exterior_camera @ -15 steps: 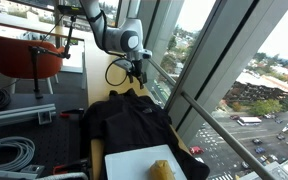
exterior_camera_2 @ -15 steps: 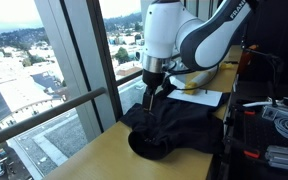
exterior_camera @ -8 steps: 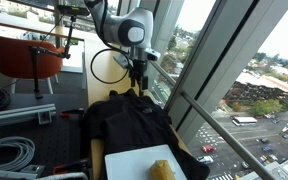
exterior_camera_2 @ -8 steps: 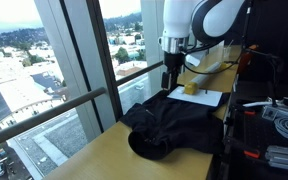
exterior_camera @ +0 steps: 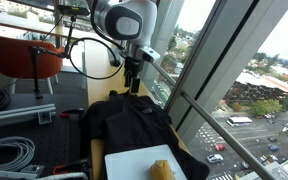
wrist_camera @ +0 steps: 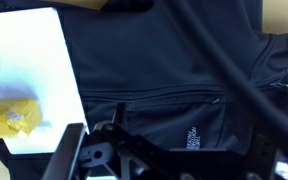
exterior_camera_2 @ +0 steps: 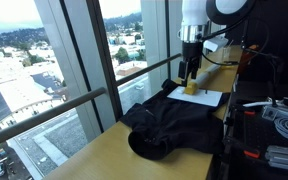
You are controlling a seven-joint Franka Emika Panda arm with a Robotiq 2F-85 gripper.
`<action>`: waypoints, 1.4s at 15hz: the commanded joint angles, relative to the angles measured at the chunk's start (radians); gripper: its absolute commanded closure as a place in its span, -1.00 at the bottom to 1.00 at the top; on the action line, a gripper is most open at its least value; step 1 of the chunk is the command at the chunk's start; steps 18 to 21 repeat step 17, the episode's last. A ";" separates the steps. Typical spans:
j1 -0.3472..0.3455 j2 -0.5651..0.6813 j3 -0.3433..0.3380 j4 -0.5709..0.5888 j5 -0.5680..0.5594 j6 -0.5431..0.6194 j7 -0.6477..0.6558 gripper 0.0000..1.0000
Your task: Zip up the black jumper
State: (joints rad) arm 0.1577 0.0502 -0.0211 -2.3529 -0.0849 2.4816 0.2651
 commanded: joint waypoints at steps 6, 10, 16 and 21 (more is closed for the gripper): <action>-0.070 -0.076 0.030 -0.100 0.011 -0.035 -0.007 -1.00; -0.075 -0.076 0.032 -0.106 0.011 -0.035 -0.007 -1.00; -0.074 -0.075 0.033 -0.106 0.011 -0.035 -0.007 -1.00; -0.074 -0.075 0.033 -0.106 0.011 -0.035 -0.007 -1.00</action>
